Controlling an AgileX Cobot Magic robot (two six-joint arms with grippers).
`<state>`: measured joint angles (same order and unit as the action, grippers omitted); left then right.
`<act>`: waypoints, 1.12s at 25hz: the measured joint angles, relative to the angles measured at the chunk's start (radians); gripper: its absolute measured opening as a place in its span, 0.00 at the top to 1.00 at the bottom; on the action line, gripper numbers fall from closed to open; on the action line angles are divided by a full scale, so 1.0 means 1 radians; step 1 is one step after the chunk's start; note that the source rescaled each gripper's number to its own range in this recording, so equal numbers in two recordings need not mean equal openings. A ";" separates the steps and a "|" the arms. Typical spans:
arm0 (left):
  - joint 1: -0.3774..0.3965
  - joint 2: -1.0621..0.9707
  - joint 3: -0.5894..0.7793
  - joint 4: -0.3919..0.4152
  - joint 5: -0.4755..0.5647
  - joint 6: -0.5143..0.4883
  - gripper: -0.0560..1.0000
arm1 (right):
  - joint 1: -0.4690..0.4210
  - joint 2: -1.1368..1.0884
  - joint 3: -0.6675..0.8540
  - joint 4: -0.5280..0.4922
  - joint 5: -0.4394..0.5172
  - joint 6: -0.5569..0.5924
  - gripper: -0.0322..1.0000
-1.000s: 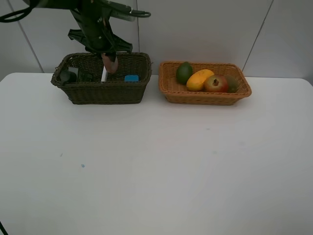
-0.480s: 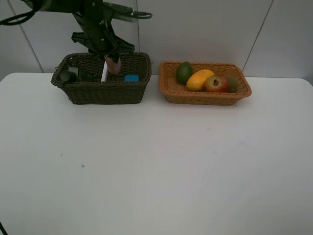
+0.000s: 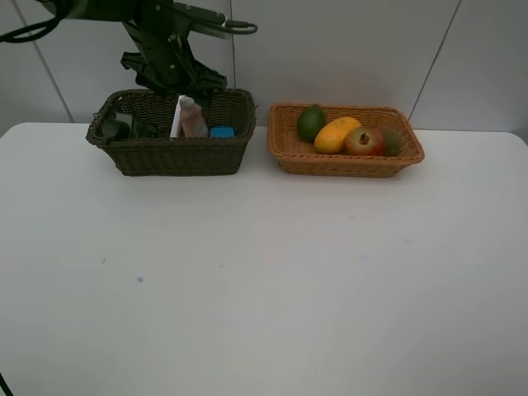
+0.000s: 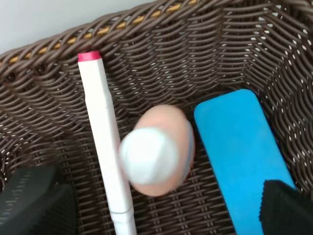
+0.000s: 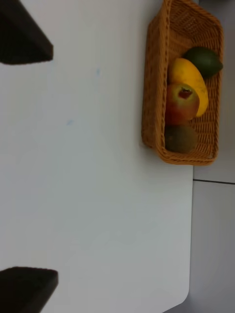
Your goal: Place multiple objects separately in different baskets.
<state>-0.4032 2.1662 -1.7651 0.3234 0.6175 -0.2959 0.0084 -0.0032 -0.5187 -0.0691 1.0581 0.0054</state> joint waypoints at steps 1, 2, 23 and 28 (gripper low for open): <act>0.000 0.000 0.000 0.000 0.000 0.000 0.00 | 0.000 0.000 0.000 0.000 0.000 -0.005 0.00; 0.000 0.000 0.000 0.000 0.000 0.000 0.00 | 0.000 0.000 0.000 0.000 0.000 -0.005 0.00; -0.003 -0.107 0.000 -0.095 0.166 0.058 0.00 | 0.000 0.000 0.000 0.000 0.000 -0.005 0.00; -0.003 -0.172 0.006 -0.162 0.240 0.115 0.00 | 0.000 0.000 0.000 0.000 0.000 -0.005 0.00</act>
<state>-0.4063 1.9944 -1.7589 0.1611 0.8572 -0.1812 0.0084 -0.0032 -0.5187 -0.0691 1.0581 0.0000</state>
